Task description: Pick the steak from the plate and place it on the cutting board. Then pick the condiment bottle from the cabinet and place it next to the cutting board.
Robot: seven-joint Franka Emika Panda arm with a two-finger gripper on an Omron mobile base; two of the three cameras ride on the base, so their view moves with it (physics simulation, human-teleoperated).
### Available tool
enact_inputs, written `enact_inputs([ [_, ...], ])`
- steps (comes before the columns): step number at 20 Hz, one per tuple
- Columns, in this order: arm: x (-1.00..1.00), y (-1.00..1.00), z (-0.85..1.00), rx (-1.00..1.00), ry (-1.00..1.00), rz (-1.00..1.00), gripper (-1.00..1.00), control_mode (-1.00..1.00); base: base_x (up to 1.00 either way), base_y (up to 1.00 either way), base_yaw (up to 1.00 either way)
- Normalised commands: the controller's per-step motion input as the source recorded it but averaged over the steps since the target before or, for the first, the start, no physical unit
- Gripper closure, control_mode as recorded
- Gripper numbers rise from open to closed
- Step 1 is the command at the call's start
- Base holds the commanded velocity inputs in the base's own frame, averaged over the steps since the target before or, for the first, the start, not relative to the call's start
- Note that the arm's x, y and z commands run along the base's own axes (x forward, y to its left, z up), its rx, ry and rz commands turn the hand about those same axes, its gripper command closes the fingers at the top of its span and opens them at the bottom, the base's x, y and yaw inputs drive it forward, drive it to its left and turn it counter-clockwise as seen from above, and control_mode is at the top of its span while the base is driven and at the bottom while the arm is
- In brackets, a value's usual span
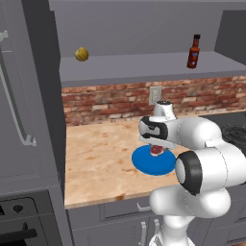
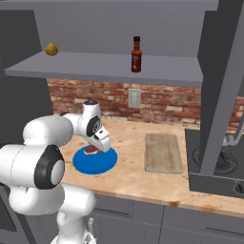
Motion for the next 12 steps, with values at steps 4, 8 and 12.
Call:
enact_inputs([
  [4, 0.00, -0.14, 0.19, 0.00, 0.02, 0.00, 1.00, -1.00, 0.00, 0.00, 0.00],
  [8, 0.00, -0.18, 0.14, 0.00, 0.03, 0.00, 1.00, -1.00, 0.00, 0.00, 0.00],
  [12, 0.00, -0.16, 0.13, 0.00, 0.01, 0.00, 1.00, -1.00, 0.00, 0.00, 0.00],
])
